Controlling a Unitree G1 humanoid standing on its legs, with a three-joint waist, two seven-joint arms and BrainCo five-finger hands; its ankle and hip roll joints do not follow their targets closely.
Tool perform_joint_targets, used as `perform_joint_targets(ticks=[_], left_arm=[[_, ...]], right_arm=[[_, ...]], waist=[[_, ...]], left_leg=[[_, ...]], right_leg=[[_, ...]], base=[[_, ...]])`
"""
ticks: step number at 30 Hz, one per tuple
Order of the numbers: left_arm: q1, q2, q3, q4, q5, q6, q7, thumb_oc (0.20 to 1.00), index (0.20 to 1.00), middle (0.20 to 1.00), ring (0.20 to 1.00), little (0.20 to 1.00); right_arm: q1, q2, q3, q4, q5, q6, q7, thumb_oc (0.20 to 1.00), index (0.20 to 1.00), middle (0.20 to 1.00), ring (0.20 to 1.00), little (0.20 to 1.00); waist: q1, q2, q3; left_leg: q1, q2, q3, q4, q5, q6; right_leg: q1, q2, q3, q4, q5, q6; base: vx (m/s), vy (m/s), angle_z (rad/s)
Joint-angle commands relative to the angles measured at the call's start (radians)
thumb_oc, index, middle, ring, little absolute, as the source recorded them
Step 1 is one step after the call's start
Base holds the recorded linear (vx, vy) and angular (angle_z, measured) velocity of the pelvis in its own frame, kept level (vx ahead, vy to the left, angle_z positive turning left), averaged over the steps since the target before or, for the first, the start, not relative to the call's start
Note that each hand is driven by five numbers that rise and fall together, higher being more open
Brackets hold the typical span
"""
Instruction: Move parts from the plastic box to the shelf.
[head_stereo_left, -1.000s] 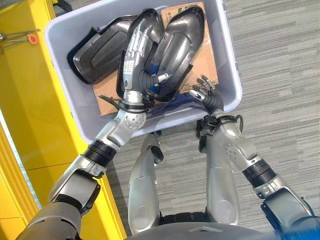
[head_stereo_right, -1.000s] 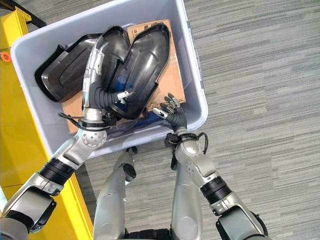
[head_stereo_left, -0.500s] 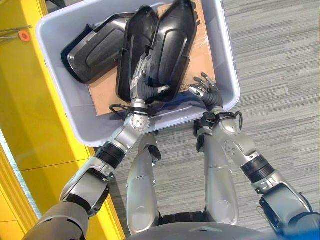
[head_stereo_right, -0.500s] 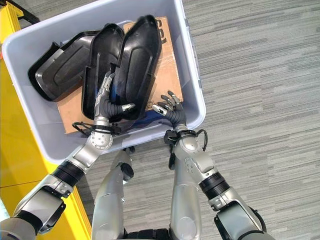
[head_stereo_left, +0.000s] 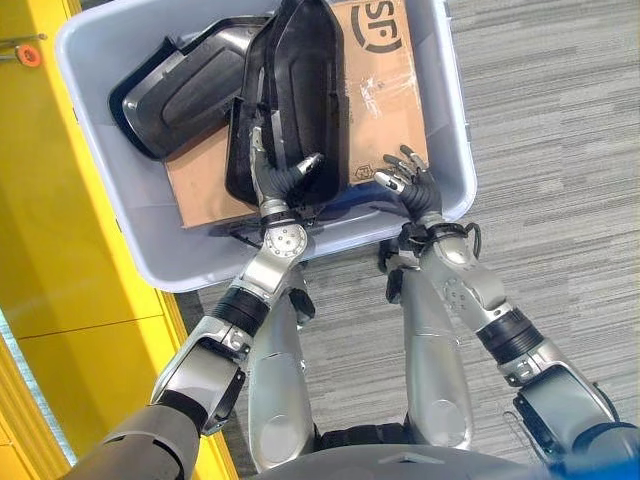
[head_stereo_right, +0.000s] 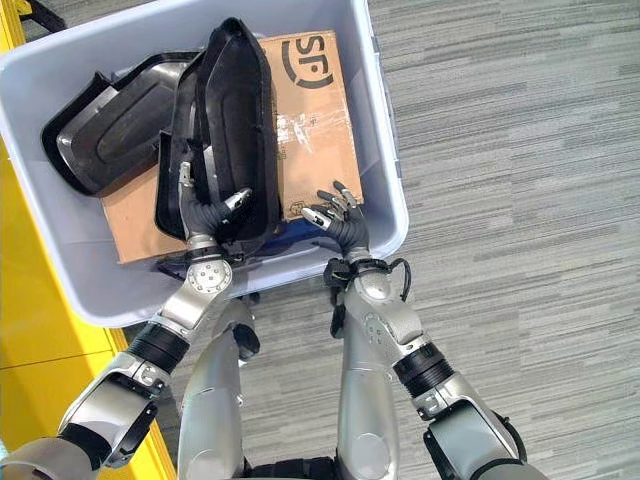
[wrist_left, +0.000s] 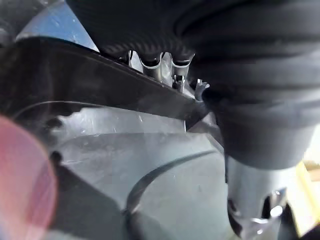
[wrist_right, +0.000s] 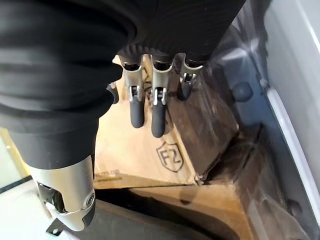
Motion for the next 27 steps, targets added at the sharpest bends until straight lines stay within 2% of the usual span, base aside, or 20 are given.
perform_joint_targets(ticks=[1, 6, 10, 12, 15, 16, 17, 21, 27], left_arm=[[-0.007, 0.019, 0.011, -0.012, 0.049, -0.081, 0.089, 1.0, 1.0, 1.0, 1.0, 1.0], [0.001, 0.013, 0.023, -0.045, 0.021, -0.092, 0.098, 1.0, 1.0, 1.0, 1.0, 1.0], [0.011, 0.002, 0.026, -0.054, -0.029, -0.107, 0.009, 1.0, 1.0, 1.0, 1.0, 1.0], [0.015, -0.018, 0.022, -0.055, -0.132, -0.13, -0.083, 1.0, 1.0, 1.0, 1.0, 1.0], [0.02, -0.042, 0.024, -0.056, -0.237, -0.143, -0.152, 1.0, 1.0, 1.0, 1.0, 1.0], [0.02, -0.052, 0.022, -0.051, -0.228, -0.138, -0.168, 0.235, 0.235, 0.235, 0.235, 0.235], [0.013, -0.054, 0.018, -0.046, -0.245, -0.142, -0.189, 0.2, 0.2, 0.2, 0.2, 0.2], [0.002, -0.07, 0.009, -0.041, -0.307, -0.132, -0.269, 0.2, 0.2, 0.2, 0.2, 0.2], [-0.008, -0.077, -0.004, -0.021, -0.322, -0.117, -0.279, 0.2, 0.2, 0.2, 0.2, 0.2]], right_arm=[[0.034, 0.017, 0.017, -0.003, 0.034, -0.003, -0.006, 1.0, 1.0, 1.0, 1.0, 1.0], [0.029, 0.023, 0.018, 0.003, 0.033, -0.011, -0.005, 1.0, 1.0, 1.0, 1.0, 1.0], [0.024, 0.029, 0.024, 0.006, 0.032, -0.015, -0.009, 1.0, 1.0, 1.0, 1.0, 1.0], [0.019, 0.029, 0.023, 0.008, 0.035, -0.011, -0.009, 1.0, 1.0, 1.0, 1.0, 1.0], [0.017, 0.029, 0.021, 0.013, 0.036, -0.006, -0.002, 1.0, 1.0, 1.0, 1.0, 1.0], [0.015, 0.036, 0.018, 0.012, 0.032, -0.001, -0.004, 1.0, 1.0, 1.0, 1.0, 1.0], [0.013, 0.039, 0.02, 0.011, 0.033, 0.003, -0.005, 1.0, 1.0, 1.0, 1.0, 1.0], [0.015, 0.035, 0.016, 0.007, 0.034, 0.005, 0.003, 1.0, 1.0, 1.0, 1.0, 1.0], [0.007, 0.032, 0.013, 0.007, 0.034, 0.008, 0.007, 1.0, 1.0, 1.0, 1.0, 1.0]], waist=[[0.022, -0.022, -0.021], [0.031, -0.023, -0.021], [0.035, -0.026, -0.021], [0.035, -0.027, -0.021], [0.033, -0.026, -0.021], [0.03, -0.028, -0.021], [0.028, -0.03, -0.021], [0.02, -0.033, -0.021], [0.014, -0.034, -0.021]], left_leg=[[-0.013, 0.052, -0.019, 0.147, -0.158, -0.13], [-0.016, 0.049, -0.028, 0.145, -0.157, -0.131], [-0.021, 0.051, -0.03, 0.146, -0.159, -0.13], [-0.021, 0.051, -0.031, 0.149, -0.16, -0.128], [-0.021, 0.05, -0.031, 0.151, -0.161, -0.127], [-0.02, 0.051, -0.03, 0.153, -0.163, -0.127], [-0.019, 0.052, -0.028, 0.155, -0.163, -0.127], [-0.017, 0.054, -0.021, 0.155, -0.162, -0.126], [-0.017, 0.053, -0.019, 0.158, -0.161, -0.126]], right_leg=[[0.014, -0.008, -0.025, -0.184, 0.118, 0.076], [0.017, -0.01, -0.033, -0.185, 0.118, 0.075], [0.016, -0.012, -0.04, -0.185, 0.117, 0.074], [0.016, -0.012, -0.04, -0.183, 0.118, 0.073], [0.017, -0.01, -0.039, -0.182, 0.116, 0.073], [0.017, -0.008, -0.036, -0.181, 0.117, 0.074], [0.018, -0.007, -0.036, -0.181, 0.118, 0.075], [0.018, -0.003, -0.031, -0.185, 0.122, 0.074], [0.018, 0.002, -0.028, -0.186, 0.124, 0.073]], base=[[0.0, 0.0, 0.0], [0.0, -0.029, 0.04], [0.0, -0.008, 0.01], [0.0, 0.0, 0.0], [0.0, 0.003, 0.01], [0.0, 0.002, 0.03], [0.0, 0.0, 0.0], [0.0, 0.0, 0.0], [0.0, 0.0, 0.0]])
